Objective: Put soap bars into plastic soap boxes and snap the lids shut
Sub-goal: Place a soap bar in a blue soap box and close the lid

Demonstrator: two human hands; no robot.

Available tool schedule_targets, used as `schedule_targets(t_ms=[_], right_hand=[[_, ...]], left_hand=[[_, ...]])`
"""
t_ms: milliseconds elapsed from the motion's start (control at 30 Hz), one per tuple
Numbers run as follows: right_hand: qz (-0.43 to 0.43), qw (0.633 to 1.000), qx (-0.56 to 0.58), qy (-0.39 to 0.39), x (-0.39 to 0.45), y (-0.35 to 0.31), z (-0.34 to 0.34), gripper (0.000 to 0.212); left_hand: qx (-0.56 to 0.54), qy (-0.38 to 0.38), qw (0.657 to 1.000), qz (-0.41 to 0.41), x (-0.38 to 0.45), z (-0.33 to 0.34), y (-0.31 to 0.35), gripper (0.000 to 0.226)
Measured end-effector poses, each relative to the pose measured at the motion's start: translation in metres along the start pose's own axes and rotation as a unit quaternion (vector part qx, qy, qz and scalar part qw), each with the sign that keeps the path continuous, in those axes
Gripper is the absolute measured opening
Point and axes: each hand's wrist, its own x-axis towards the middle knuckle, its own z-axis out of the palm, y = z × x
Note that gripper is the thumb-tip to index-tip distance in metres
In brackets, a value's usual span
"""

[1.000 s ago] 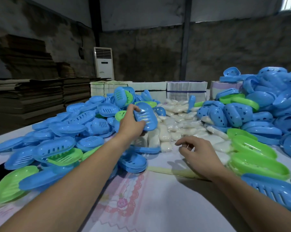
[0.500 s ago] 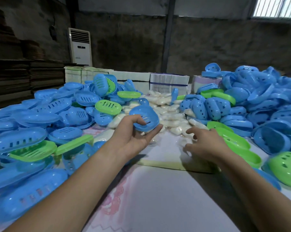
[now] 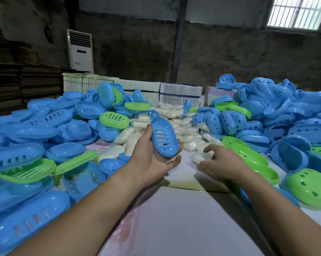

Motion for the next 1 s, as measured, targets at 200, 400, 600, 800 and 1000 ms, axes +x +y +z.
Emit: schedule_targets(t_ms=[200, 400, 600, 800, 1000], right_hand=[[-0.048, 0.913, 0.395, 0.089, -0.006, -0.016, -0.008, 0.041], [-0.108, 0.841, 0.527, 0.063, -0.024, -0.04, -0.004, 0.036], [-0.131, 0.861, 0.488, 0.053, -0.025, -0.044, 0.003, 0.031], [-0.129, 0.855, 0.497, 0.07, -0.029, -0.046, 0.004, 0.028], [-0.14, 0.87, 0.469, 0.063, -0.027, -0.045, 0.006, 0.028]], left_hand=[[0.052, 0.025, 0.998, -0.024, 0.001, 0.008, -0.014, 0.053], [0.166, -0.046, 0.984, 0.049, 0.008, 0.001, -0.034, 0.066], [0.186, -0.069, 0.978, 0.071, 0.012, -0.001, -0.039, 0.06], [0.207, -0.077, 0.972, 0.075, 0.009, -0.001, -0.038, 0.067], [0.198, -0.072, 0.975, 0.073, 0.01, -0.001, -0.037, 0.06]])
